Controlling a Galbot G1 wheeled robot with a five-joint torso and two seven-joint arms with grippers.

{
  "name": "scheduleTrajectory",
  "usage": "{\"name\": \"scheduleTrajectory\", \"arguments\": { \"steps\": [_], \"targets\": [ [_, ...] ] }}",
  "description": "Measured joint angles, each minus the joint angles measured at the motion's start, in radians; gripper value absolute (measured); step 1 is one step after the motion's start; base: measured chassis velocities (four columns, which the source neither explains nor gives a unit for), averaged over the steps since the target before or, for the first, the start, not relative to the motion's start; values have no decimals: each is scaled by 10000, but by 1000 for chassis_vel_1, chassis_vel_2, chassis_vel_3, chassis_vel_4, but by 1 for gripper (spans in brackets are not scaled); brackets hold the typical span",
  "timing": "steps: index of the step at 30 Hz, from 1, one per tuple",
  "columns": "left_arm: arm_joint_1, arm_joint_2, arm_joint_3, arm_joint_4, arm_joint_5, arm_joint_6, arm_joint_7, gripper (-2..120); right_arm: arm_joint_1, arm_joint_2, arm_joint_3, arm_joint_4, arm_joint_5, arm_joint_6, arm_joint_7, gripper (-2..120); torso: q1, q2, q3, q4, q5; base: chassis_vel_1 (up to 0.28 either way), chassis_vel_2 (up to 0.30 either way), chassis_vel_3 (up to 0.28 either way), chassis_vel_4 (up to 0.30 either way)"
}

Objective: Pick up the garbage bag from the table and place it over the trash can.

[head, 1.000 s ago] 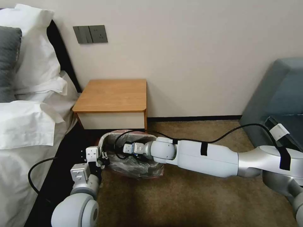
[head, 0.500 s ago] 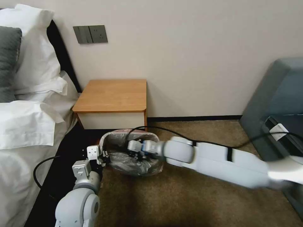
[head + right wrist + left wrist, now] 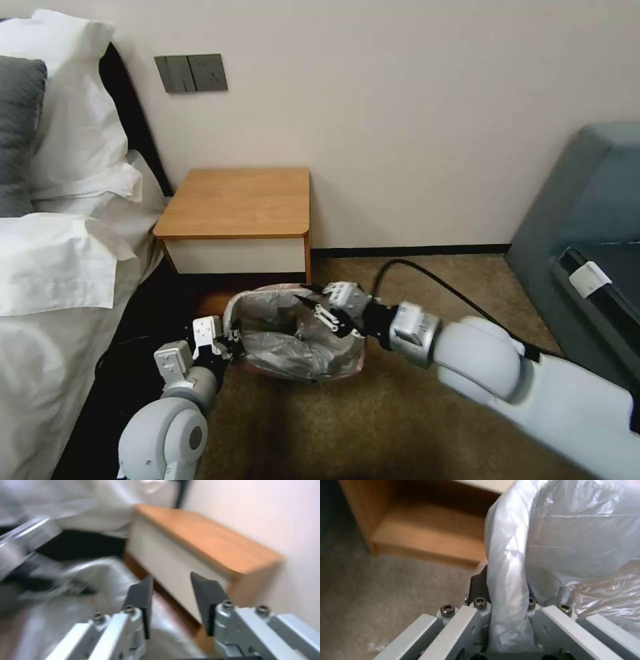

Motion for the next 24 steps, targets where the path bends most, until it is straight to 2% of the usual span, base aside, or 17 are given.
{"name": "scheduleTrajectory", "arguments": {
  "steps": [2,3,6,8,10,12,15,18,24],
  "targets": [
    [11,56,72,147,-53,15,83,3,-1201,784,1526,-1,63,163,242,43,0,0,0,-3,-1,0,0,0,0],
    [11,56,72,147,-53,15,83,3,-1201,784,1526,-1,63,163,242,43,0,0,0,-3,-1,0,0,0,0],
    [65,150,247,388,-91,14,103,3,-2327,2068,3257,49,346,290,472,60,0,0,1,-2,0,0,0,0,0],
    [92,195,286,489,-72,14,103,3,-2493,2346,3636,66,421,295,472,63,0,0,0,-3,-1,0,0,0,0],
    [165,270,337,678,-44,15,99,3,-2672,2715,4211,13,560,309,472,73,0,0,0,-2,-2,0,0,0,0],
    [190,277,345,728,-39,19,94,3,-2688,2780,4347,-20,598,310,474,76,1,0,1,-1,-1,0,0,0,0],
    [259,229,367,1016,-35,44,71,3,-2689,2892,4653,-87,731,309,470,92,0,0,1,0,-1,0,0,0,0],
    [217,174,381,1247,-40,44,71,3,-2691,2951,4650,-106,720,310,456,98,0,0,1,0,-2,0,0,0,0],
    [126,78,409,1699,-60,36,43,3,-2678,3033,4345,-296,525,339,350,100,0,0,1,0,-1,0,0,0,0]
  ]
}}
